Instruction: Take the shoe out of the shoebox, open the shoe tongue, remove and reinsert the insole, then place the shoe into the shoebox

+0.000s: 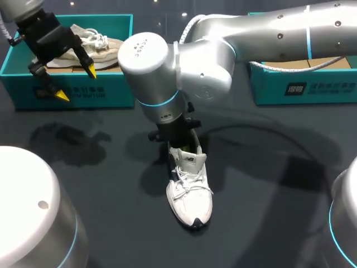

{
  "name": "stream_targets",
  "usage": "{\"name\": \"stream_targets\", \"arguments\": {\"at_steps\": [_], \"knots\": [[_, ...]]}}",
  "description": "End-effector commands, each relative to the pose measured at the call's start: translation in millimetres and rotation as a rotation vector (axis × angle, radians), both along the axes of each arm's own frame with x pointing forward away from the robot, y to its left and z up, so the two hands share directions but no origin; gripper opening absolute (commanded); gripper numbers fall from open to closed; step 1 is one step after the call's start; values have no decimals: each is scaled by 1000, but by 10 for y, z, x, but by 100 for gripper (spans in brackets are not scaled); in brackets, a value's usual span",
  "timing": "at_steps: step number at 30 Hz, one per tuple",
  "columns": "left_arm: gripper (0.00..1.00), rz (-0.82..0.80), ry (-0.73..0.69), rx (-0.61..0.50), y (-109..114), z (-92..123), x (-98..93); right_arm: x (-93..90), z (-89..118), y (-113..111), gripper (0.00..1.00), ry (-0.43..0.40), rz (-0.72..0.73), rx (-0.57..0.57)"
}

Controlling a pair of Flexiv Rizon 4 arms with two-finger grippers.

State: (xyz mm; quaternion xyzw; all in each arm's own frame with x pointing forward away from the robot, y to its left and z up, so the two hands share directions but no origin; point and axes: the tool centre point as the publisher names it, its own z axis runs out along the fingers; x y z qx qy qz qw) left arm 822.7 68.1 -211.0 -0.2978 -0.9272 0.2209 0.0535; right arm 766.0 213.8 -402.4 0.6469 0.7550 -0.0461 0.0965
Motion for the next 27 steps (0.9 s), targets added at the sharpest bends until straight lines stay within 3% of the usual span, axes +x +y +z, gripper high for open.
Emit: {"name": "stream_targets", "arguments": {"at_steps": [1,7,15,27], "knots": [[100,-1,0,2,6,4,0,-180,-120,18,0,6,-9,3],[100,-1,0,2,6,4,0,-309,50,70,0,-23,-31,-25],[100,-1,0,2,6,4,0,-174,357,52,0,-66,-30,-65],[100,-1,0,2,6,4,0,-123,460,-215,0,56,-40,10]]}}
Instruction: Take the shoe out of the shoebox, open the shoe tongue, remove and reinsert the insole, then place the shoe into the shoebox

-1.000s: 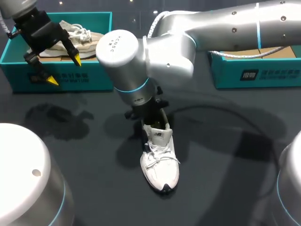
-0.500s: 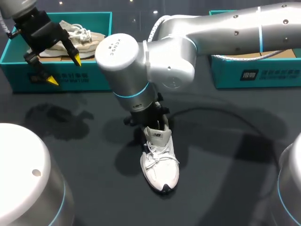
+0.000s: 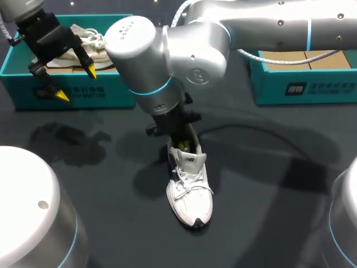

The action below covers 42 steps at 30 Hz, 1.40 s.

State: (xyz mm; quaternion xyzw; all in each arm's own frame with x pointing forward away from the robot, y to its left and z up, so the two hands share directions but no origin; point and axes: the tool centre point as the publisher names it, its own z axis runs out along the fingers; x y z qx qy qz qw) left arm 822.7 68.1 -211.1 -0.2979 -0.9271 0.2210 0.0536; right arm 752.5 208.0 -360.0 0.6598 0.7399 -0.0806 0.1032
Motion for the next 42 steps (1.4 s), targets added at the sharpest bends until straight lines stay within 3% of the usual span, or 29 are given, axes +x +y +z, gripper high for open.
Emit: {"name": "stream_targets", "arguments": {"at_steps": [1,19,20,23,27,31,42], "knots": [[100,-1,0,2,6,4,0,8,44,-162,0,28,16,87],[100,-1,0,2,6,4,0,-190,27,-46,0,106,26,161],[100,-1,0,2,6,4,0,-206,25,-35,3,108,27,164],[100,-1,0,2,6,4,0,-254,16,-30,35,95,19,162],[100,-1,0,2,6,4,0,-325,26,-31,55,90,11,163],[100,-1,0,2,6,4,0,-377,38,-24,100,91,-4,161],[100,-1,0,2,6,4,0,-430,72,3,100,80,-14,167]]}}
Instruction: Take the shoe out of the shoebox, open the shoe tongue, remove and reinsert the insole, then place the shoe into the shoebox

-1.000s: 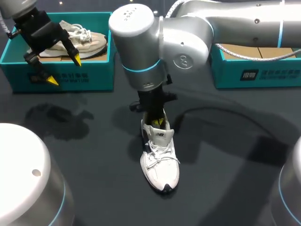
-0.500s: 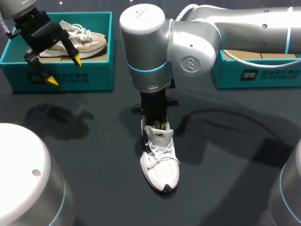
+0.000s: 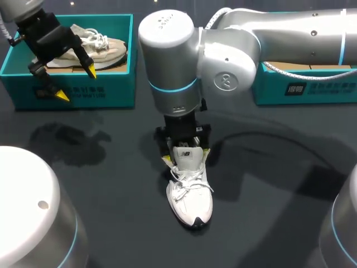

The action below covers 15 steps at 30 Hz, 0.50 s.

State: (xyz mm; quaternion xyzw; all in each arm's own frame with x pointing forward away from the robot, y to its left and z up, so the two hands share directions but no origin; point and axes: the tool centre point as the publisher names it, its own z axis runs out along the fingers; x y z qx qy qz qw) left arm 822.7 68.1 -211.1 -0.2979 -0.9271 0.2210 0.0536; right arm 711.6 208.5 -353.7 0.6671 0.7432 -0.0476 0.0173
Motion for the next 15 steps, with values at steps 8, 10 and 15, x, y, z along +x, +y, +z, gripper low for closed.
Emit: {"name": "stream_targets", "arguments": {"at_steps": [8,10,15], "knots": [[100,-1,0,2,6,4,0,-135,51,-53,100,-27,-27,23],[100,-1,0,2,6,4,0,-160,56,-60,100,-26,-36,20],[100,-1,0,2,6,4,0,-227,69,-79,100,-31,-51,19]]}}
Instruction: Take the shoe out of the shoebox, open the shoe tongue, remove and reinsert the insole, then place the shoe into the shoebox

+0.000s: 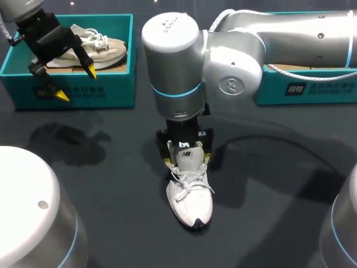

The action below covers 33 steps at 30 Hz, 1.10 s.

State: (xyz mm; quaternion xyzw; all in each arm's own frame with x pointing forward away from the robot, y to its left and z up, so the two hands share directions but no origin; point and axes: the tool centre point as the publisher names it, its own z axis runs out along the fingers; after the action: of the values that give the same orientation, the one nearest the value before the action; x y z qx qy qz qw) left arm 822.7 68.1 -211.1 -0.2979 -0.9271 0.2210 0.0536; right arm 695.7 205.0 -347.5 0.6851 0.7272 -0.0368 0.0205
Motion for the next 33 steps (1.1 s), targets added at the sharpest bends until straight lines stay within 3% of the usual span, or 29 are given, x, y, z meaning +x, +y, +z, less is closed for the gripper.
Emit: {"name": "stream_targets", "arguments": {"at_steps": [1,17,33], "knots": [[100,-1,0,2,6,4,0,-78,17,-40,100,-11,-5,7],[100,-1,0,2,6,4,0,-196,165,-59,100,-32,-36,-25],[100,-1,0,2,6,4,0,-714,357,-82,100,-14,-160,-21]]}}
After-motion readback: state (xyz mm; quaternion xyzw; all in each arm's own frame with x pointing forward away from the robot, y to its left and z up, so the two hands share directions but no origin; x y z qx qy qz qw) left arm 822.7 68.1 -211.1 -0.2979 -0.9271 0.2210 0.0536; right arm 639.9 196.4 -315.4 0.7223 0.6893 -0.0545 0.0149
